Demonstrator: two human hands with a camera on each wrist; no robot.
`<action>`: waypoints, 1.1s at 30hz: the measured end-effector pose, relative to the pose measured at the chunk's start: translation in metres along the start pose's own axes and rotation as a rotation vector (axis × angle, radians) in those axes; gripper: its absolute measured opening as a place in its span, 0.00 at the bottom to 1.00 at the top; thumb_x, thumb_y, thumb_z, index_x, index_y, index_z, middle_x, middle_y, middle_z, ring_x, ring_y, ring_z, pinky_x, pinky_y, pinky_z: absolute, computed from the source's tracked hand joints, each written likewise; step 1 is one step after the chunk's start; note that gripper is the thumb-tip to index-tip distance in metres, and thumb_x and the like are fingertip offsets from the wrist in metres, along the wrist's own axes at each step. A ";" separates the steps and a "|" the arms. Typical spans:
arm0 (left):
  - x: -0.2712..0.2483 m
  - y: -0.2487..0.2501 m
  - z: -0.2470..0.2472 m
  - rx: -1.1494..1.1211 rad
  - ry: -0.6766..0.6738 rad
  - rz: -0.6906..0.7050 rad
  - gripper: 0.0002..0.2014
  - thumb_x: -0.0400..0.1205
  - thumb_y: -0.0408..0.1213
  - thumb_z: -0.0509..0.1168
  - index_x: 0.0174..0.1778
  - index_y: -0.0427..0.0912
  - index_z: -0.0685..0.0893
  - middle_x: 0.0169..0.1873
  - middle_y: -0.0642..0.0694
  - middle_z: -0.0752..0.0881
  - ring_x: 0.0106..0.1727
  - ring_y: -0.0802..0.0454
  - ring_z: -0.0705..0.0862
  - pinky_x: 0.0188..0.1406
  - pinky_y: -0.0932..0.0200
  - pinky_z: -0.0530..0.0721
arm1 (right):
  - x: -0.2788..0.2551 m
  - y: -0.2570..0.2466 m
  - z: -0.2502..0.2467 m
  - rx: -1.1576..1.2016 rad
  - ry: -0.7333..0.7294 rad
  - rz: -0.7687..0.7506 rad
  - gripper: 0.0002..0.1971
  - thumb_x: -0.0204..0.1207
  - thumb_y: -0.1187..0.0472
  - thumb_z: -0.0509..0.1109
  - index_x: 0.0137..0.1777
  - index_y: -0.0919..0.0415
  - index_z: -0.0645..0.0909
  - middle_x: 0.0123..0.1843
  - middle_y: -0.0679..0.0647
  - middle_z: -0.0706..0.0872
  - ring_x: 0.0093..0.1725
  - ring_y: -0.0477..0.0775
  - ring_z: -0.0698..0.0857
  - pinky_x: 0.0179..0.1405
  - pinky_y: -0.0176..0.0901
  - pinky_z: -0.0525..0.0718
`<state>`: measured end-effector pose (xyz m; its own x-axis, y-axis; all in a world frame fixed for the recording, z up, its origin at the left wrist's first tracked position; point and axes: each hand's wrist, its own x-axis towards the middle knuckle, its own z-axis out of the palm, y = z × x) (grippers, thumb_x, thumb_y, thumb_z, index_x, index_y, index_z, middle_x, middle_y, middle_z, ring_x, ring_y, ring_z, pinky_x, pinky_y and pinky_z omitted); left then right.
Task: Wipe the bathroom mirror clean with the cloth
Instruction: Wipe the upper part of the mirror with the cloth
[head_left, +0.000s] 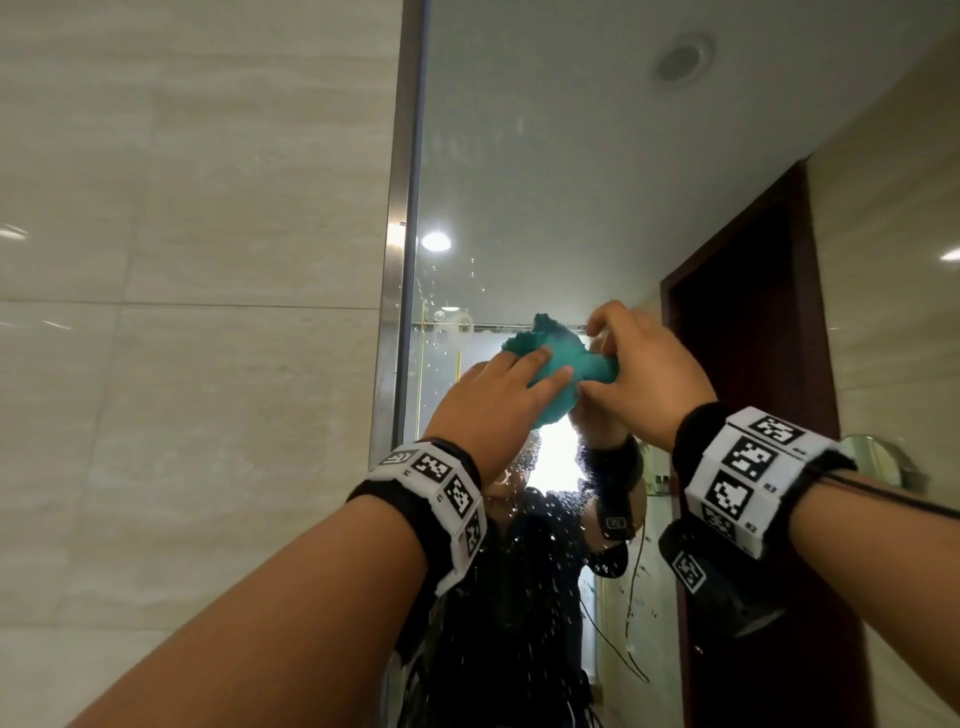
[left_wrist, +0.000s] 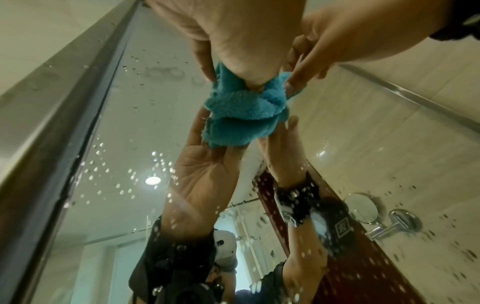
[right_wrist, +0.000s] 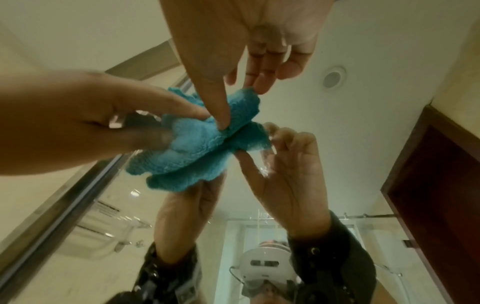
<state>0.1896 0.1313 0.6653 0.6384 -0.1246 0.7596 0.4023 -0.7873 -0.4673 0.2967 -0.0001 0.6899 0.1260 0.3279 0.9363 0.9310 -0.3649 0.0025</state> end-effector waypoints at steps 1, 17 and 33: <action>0.002 -0.002 -0.001 -0.006 0.016 -0.025 0.32 0.84 0.33 0.58 0.83 0.50 0.54 0.82 0.45 0.53 0.80 0.45 0.58 0.76 0.51 0.63 | 0.003 0.000 -0.001 -0.014 0.007 0.009 0.22 0.66 0.56 0.72 0.60 0.51 0.71 0.53 0.53 0.76 0.52 0.56 0.78 0.49 0.51 0.80; 0.013 -0.021 -0.002 -0.090 0.035 -0.287 0.32 0.87 0.33 0.53 0.83 0.45 0.43 0.82 0.35 0.42 0.82 0.36 0.48 0.78 0.44 0.59 | 0.030 0.008 -0.003 -0.285 -0.215 0.062 0.48 0.66 0.43 0.70 0.80 0.36 0.44 0.84 0.50 0.39 0.83 0.59 0.44 0.78 0.67 0.55; 0.046 -0.035 -0.005 -0.322 0.224 -0.358 0.32 0.82 0.26 0.60 0.81 0.51 0.60 0.83 0.42 0.51 0.82 0.41 0.51 0.81 0.49 0.53 | 0.036 -0.002 -0.010 -0.325 -0.207 0.070 0.43 0.64 0.34 0.68 0.77 0.37 0.51 0.81 0.51 0.50 0.78 0.62 0.52 0.69 0.70 0.65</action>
<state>0.2014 0.1503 0.7189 0.3283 0.0875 0.9405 0.3246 -0.9455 -0.0253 0.2962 0.0033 0.7276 0.2827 0.4492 0.8475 0.7652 -0.6384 0.0832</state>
